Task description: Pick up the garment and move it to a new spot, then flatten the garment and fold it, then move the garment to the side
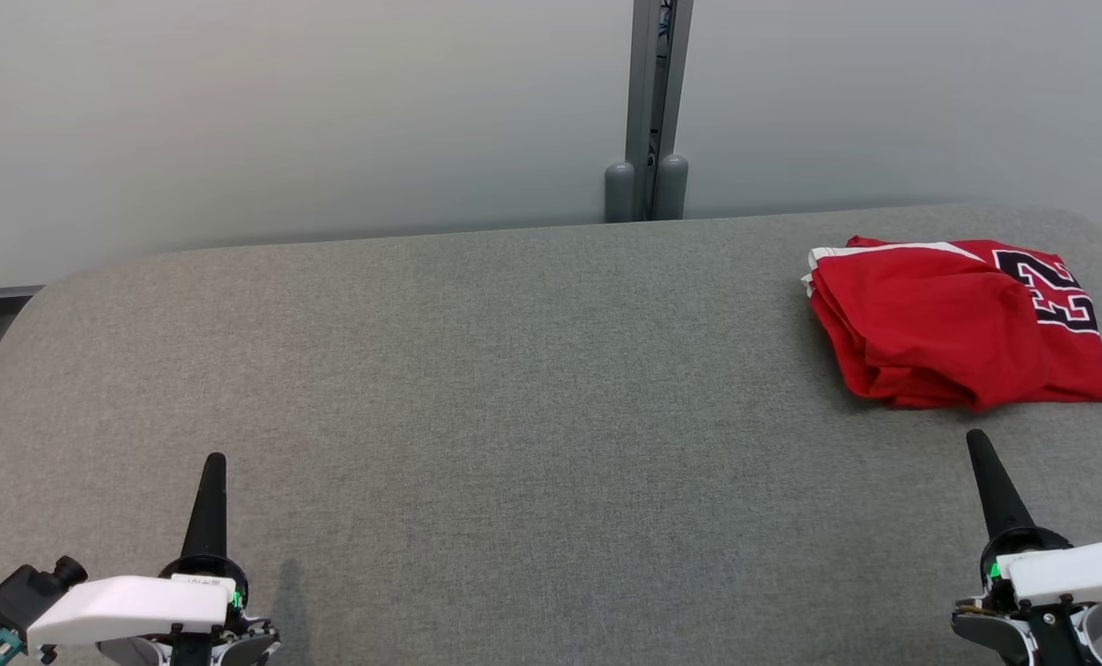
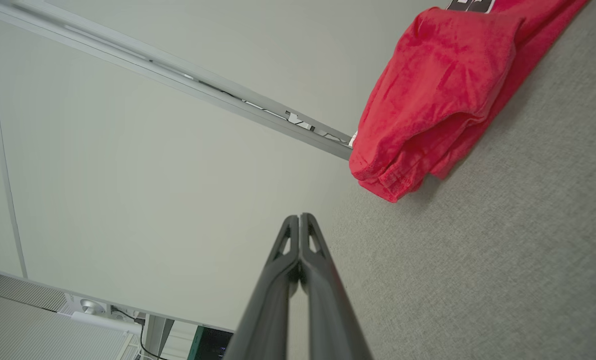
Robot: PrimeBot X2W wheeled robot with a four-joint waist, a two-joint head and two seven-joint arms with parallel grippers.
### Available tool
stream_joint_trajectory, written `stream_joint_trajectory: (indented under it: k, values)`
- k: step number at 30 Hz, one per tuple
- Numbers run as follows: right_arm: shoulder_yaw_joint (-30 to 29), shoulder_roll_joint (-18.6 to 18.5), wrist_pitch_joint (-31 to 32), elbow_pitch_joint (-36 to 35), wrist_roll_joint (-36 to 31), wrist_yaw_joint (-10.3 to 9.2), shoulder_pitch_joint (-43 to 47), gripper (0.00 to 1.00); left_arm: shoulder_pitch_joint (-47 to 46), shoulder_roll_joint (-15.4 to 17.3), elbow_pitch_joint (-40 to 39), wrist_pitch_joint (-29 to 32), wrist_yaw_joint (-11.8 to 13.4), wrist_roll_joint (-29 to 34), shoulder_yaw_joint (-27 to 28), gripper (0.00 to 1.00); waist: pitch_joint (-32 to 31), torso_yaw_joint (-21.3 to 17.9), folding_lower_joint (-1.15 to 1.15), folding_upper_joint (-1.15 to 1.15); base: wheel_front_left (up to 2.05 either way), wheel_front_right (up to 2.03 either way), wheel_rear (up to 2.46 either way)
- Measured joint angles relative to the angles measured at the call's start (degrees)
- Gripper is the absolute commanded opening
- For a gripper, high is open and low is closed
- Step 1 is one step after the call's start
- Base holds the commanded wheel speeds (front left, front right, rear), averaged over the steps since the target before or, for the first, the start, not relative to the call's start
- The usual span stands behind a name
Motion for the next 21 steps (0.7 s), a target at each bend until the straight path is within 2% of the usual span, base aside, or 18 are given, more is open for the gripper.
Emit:
stream_joint_trajectory:
  k: [21]
  values:
    - [-1.8,1.0,2.6,0.7,8.6,0.0,-0.8,0.0,-1.3,0.1,0.1,2.7,-0.5,-9.3,0.7,0.0,0.2,0.4,0.0,0.0,0.0,0.0,0.0]
